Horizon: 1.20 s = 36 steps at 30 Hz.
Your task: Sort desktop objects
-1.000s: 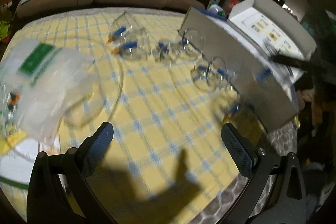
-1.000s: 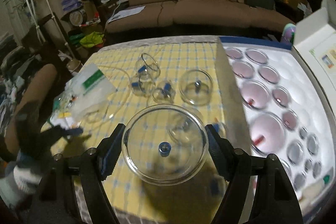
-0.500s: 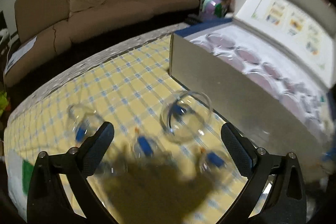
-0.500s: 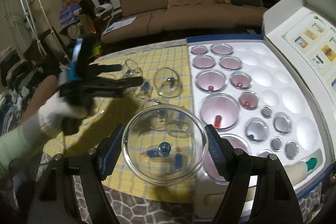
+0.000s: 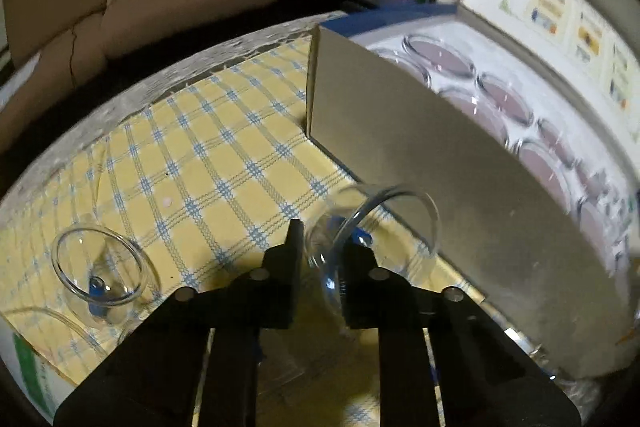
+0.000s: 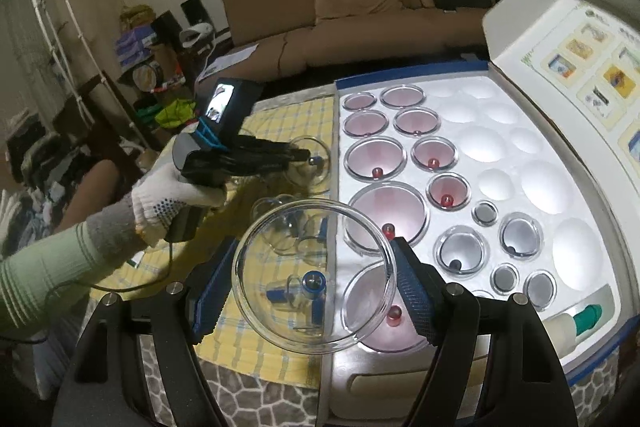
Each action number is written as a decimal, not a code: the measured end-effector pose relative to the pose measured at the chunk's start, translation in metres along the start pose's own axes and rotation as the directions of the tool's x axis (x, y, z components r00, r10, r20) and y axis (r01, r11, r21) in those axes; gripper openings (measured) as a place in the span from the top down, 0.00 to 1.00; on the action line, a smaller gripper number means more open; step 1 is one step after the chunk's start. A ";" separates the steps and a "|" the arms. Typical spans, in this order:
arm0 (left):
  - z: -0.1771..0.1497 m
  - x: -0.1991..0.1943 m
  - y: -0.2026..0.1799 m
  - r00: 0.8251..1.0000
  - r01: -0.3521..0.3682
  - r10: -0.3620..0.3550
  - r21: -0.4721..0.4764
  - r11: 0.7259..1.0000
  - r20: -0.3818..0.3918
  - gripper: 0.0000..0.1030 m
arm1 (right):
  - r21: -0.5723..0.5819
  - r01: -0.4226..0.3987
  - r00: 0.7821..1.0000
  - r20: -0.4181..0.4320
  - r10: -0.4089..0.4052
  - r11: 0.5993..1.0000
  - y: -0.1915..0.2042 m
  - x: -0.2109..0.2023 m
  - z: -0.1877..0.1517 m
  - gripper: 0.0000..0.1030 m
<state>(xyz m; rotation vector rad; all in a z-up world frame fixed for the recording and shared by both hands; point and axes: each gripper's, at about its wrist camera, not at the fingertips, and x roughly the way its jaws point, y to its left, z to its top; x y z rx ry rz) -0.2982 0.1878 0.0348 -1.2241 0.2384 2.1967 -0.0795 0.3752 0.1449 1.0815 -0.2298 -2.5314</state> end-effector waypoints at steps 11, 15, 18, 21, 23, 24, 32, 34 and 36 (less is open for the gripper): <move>-0.003 -0.044 -0.002 0.994 0.106 -0.103 -0.078 0.991 0.038 0.91 | 0.143 0.051 0.983 0.169 -0.075 0.988 -0.061 -0.080 0.038 0.25; 0.001 -0.080 -0.011 0.986 0.159 -0.154 -0.072 0.985 0.071 0.91 | 0.181 0.145 0.966 0.188 -0.179 0.973 -0.091 -0.093 0.045 0.25; 0.005 -0.111 -0.024 0.975 0.200 -0.195 -0.043 0.979 0.103 0.91 | 0.210 0.201 0.952 0.186 -0.241 0.957 -0.108 -0.094 0.040 0.25; 0.012 -0.135 -0.043 0.966 0.231 -0.228 -0.007 0.973 0.120 0.91 | 0.230 0.243 0.943 0.172 -0.285 0.942 -0.123 -0.090 0.027 0.25; 0.017 -0.143 -0.056 0.961 0.250 -0.249 0.008 0.968 0.121 0.91 | 0.229 0.294 0.932 0.146 -0.331 0.928 -0.132 -0.081 0.015 0.25; 0.020 -0.147 -0.064 0.958 0.258 -0.258 0.018 0.966 0.122 0.91 | 0.227 0.312 0.928 0.137 -0.347 0.923 -0.135 -0.077 0.012 0.25; 0.048 -0.143 -0.129 0.944 0.313 -0.316 0.046 0.949 0.096 0.91 | 0.078 0.468 0.878 0.069 -0.473 0.880 -0.138 -0.032 0.003 0.25; 0.054 -0.135 -0.144 0.938 0.334 -0.337 0.043 0.941 0.080 0.91 | 0.024 0.509 0.860 0.032 -0.509 0.861 -0.138 -0.018 -0.003 0.25; 0.062 -0.123 -0.163 0.935 0.348 -0.351 0.043 0.936 0.061 0.91 | -0.001 0.524 0.852 0.011 -0.524 0.852 -0.138 -0.014 -0.009 0.24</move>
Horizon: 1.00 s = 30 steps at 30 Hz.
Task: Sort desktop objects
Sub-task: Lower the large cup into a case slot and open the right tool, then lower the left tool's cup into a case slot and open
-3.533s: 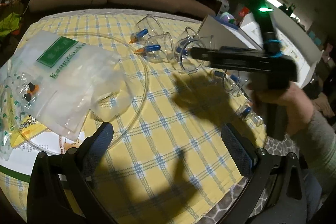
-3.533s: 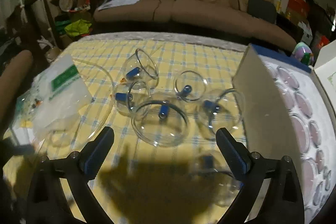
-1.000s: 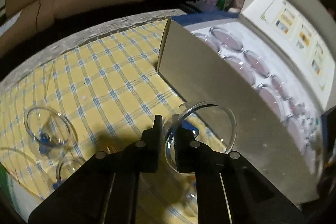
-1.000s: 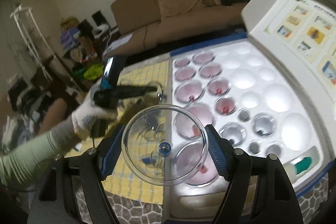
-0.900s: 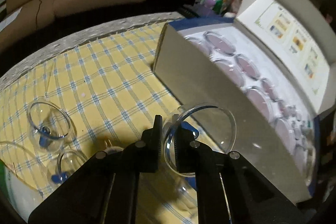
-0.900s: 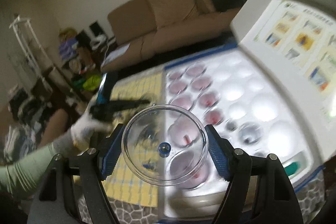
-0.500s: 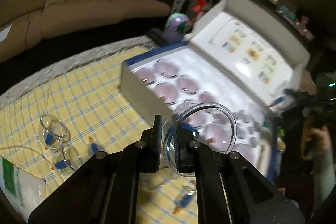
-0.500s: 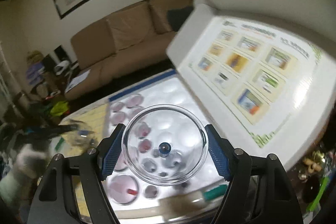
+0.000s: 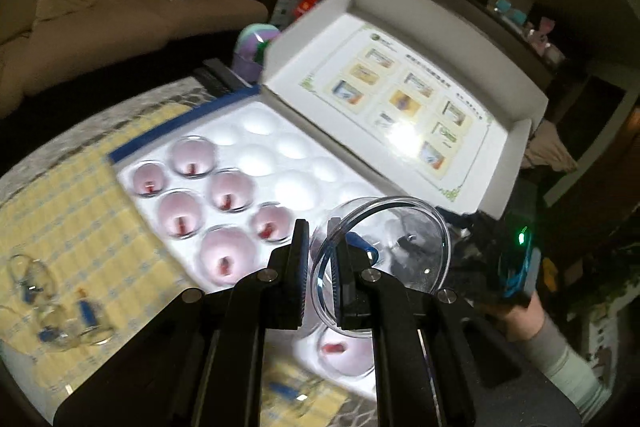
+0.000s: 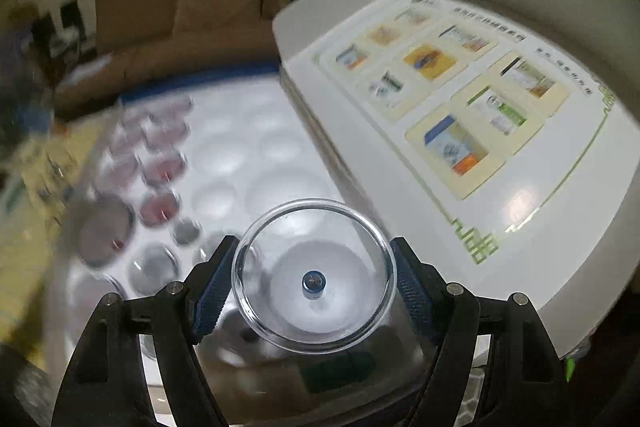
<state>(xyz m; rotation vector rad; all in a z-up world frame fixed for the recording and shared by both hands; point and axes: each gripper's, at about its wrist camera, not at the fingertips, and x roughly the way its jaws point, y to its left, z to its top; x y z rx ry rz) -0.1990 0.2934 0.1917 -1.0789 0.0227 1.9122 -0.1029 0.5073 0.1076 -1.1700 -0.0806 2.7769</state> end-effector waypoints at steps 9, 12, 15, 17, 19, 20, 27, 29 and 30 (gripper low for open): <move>0.031 0.088 -0.039 0.996 0.033 -0.035 -0.015 0.999 -0.079 0.91 | 0.046 -0.045 0.979 0.199 0.035 0.998 -0.018 -0.071 0.001 0.15; 0.037 0.117 -0.043 0.992 0.042 -0.047 -0.044 0.998 -0.115 0.91 | 0.111 -0.075 0.974 0.220 0.049 0.991 -0.031 -0.084 0.005 0.15; 0.039 0.145 -0.050 0.986 0.017 -0.023 -0.034 0.999 -0.164 0.91 | 0.136 -0.087 0.970 0.237 0.053 0.987 -0.040 -0.094 0.006 0.15; 0.039 0.159 -0.050 0.981 0.000 -0.007 -0.037 0.999 -0.192 0.91 | 0.138 -0.091 0.970 0.235 0.057 0.986 -0.044 -0.097 0.008 0.15; 0.037 0.176 -0.047 0.974 -0.010 -0.004 -0.058 0.998 -0.225 0.91 | 0.145 -0.102 0.970 0.234 0.066 0.984 -0.051 -0.098 0.006 0.15; 0.036 0.183 -0.045 0.971 -0.016 -0.002 -0.072 0.997 -0.241 0.91 | 0.145 -0.101 0.970 0.232 0.066 0.984 -0.053 -0.096 0.006 0.15; 0.033 0.207 -0.046 0.944 -0.140 0.135 0.004 0.990 -0.302 0.90 | 0.134 -0.090 0.975 0.212 0.060 0.987 -0.058 -0.089 -0.002 0.15; 0.032 0.207 -0.050 0.938 -0.164 0.168 0.039 0.986 -0.303 0.89 | 0.118 -0.076 0.976 0.213 0.050 0.990 -0.056 -0.088 -0.004 0.15; 0.032 0.207 -0.051 0.936 -0.171 0.178 0.048 0.984 -0.302 0.88 | 0.111 -0.071 0.976 0.212 0.046 0.991 -0.054 -0.088 -0.004 0.15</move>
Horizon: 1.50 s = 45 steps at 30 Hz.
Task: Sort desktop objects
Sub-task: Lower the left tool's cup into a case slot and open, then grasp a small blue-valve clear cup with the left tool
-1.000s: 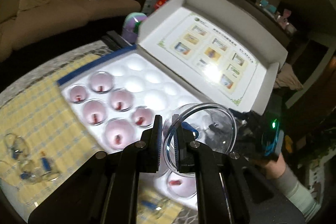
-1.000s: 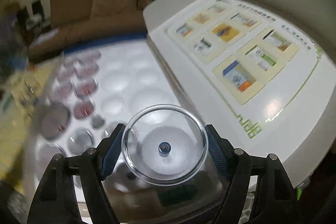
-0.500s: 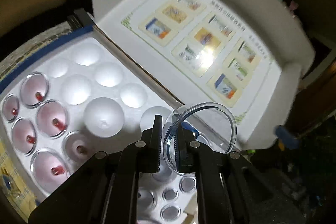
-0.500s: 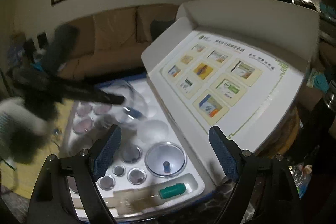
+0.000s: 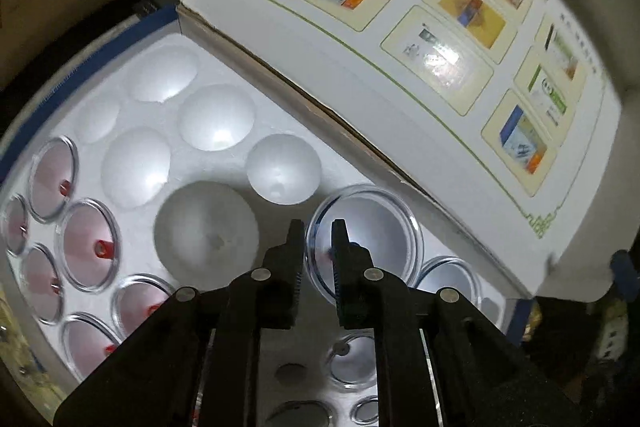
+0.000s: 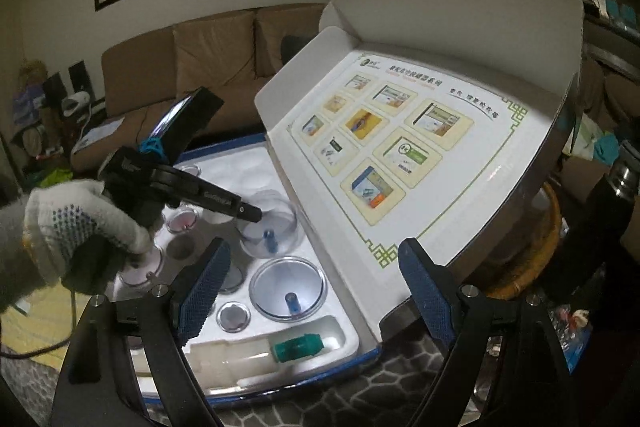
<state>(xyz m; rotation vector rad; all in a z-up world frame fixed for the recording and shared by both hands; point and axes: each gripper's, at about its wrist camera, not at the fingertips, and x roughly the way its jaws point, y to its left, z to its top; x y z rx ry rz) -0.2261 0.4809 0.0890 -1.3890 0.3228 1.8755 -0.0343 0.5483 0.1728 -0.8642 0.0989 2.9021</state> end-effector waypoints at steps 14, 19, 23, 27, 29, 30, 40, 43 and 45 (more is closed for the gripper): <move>-0.052 -0.082 0.023 0.988 0.052 -0.051 -0.005 0.999 0.148 0.15 | 0.041 -0.053 0.999 0.001 0.053 0.998 0.013 -0.009 0.010 0.14; -0.089 -0.128 0.040 0.981 0.044 -0.048 0.026 0.999 0.190 0.01 | 0.030 -0.080 0.997 -0.018 0.081 0.996 0.028 -0.012 0.011 0.08; -0.132 -0.147 0.064 0.981 0.077 -0.073 -0.015 0.997 0.181 0.00 | 0.032 -0.091 0.994 -0.051 0.092 0.995 0.040 -0.013 0.007 0.08; -0.170 -0.175 0.074 0.978 0.067 -0.057 -0.043 0.997 0.203 0.00 | 0.019 -0.094 0.993 -0.074 0.095 0.995 0.053 -0.018 0.001 0.08; -0.186 -0.185 0.079 0.976 0.073 -0.059 -0.060 0.996 0.209 0.00 | 0.020 -0.098 0.992 -0.081 0.099 0.995 0.058 -0.022 -0.001 0.08; -0.195 -0.191 0.083 0.975 0.074 -0.058 -0.066 0.995 0.213 0.00 | 0.023 -0.102 0.991 -0.083 0.103 0.995 0.061 -0.025 -0.002 0.08; -0.283 -0.215 0.118 0.973 0.009 0.021 -0.127 0.992 0.228 0.00 | -0.023 -0.165 0.981 -0.102 0.162 0.986 0.111 -0.050 -0.016 0.08; -0.314 -0.206 0.128 0.977 -0.026 0.052 -0.125 0.992 0.209 0.00 | -0.038 -0.204 0.974 -0.106 0.199 0.978 0.132 -0.055 -0.023 0.08; -0.331 -0.193 0.134 0.980 -0.038 0.059 -0.114 0.993 0.189 0.00 | -0.049 -0.234 0.968 -0.105 0.228 0.971 0.145 -0.057 -0.028 0.08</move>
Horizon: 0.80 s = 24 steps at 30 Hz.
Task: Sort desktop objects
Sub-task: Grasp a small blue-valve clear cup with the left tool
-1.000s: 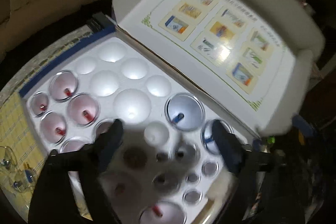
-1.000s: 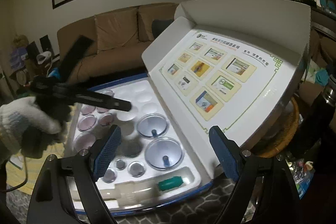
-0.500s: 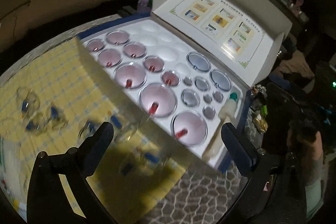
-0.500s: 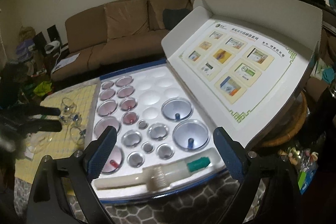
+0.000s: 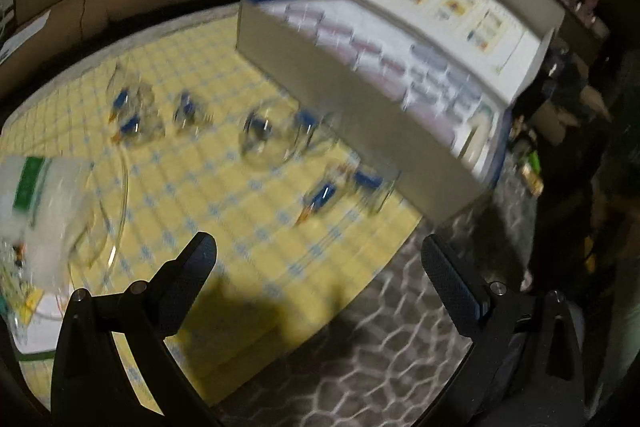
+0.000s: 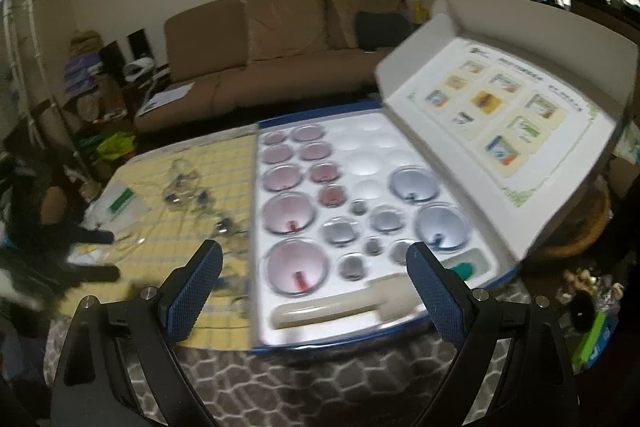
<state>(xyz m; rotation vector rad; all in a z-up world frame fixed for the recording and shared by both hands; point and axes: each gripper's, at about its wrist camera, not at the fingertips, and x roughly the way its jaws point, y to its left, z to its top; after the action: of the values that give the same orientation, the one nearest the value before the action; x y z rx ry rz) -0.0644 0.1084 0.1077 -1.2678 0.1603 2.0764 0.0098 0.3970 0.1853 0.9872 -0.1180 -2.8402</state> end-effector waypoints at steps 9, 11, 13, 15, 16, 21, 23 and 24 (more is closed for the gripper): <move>-0.018 0.052 -0.011 1.000 -0.021 0.020 0.116 0.993 0.010 0.02 | -0.004 -0.119 0.992 -0.051 0.119 0.993 0.044 0.019 -0.020 0.08; -0.014 0.066 -0.017 0.999 -0.040 0.037 0.168 0.985 0.019 0.04 | 0.004 -0.132 0.989 -0.059 0.132 0.991 0.046 0.023 -0.022 0.08; -0.008 0.082 -0.023 0.996 -0.091 0.085 0.230 0.969 0.034 0.06 | 0.012 -0.145 0.988 -0.060 0.145 0.989 0.045 0.023 -0.023 0.08; -0.005 0.097 -0.030 0.992 -0.125 0.117 0.299 0.946 0.043 0.09 | 0.014 -0.152 0.987 -0.056 0.152 0.988 0.044 0.022 -0.025 0.08; -0.003 0.106 -0.032 0.991 -0.133 0.129 0.330 0.934 0.034 0.11 | 0.012 -0.153 0.987 -0.055 0.153 0.988 0.043 0.021 -0.026 0.08; 0.008 0.138 -0.040 0.988 -0.137 0.153 0.420 0.897 -0.005 0.30 | 0.017 -0.150 0.987 -0.056 0.151 0.989 0.033 0.014 -0.032 0.08; 0.012 0.143 -0.041 0.990 -0.126 0.140 0.428 0.895 -0.001 0.30 | 0.026 -0.149 0.987 -0.057 0.151 0.988 0.027 0.012 -0.033 0.08; 0.014 0.145 -0.041 0.991 -0.121 0.134 0.428 0.896 -0.001 0.30 | 0.030 -0.149 0.987 -0.056 0.151 0.988 0.025 0.011 -0.033 0.08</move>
<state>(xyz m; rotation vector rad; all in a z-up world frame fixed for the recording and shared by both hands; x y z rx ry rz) -0.0912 0.2170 0.0057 -1.0376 0.6924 1.9831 0.0244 0.3700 0.1558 1.0192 -0.2145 -2.6781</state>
